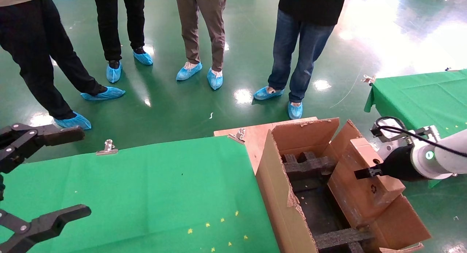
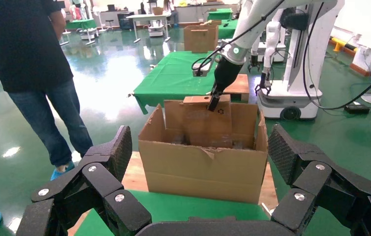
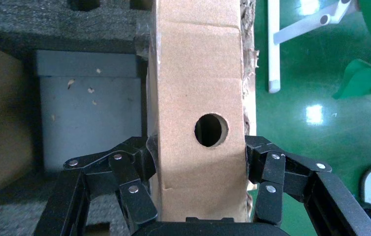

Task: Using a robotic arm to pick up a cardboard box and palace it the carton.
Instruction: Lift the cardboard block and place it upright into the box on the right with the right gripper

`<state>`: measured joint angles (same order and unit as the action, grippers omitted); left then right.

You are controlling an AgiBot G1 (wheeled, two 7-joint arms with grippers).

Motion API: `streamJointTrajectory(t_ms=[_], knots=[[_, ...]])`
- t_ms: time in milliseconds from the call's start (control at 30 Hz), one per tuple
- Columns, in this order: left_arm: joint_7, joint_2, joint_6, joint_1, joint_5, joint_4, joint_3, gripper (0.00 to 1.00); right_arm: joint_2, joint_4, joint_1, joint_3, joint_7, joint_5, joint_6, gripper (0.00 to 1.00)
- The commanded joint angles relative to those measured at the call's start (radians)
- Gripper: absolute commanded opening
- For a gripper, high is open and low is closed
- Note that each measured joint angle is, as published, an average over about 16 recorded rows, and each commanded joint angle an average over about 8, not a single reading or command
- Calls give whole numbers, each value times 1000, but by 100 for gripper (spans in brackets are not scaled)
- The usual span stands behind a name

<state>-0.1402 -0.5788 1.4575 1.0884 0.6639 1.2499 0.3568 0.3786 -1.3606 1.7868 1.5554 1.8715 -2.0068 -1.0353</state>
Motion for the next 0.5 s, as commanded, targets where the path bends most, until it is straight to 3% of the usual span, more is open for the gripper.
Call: streamJointTrajectory(t_ms=[33, 500], knots=[[0, 0, 0, 0, 0, 0, 0, 100, 5, 0, -16, 6, 17, -19, 21, 0], [0, 0, 0, 0, 0, 0, 0, 100, 39, 2, -101, 37, 92, -86, 115, 0]])
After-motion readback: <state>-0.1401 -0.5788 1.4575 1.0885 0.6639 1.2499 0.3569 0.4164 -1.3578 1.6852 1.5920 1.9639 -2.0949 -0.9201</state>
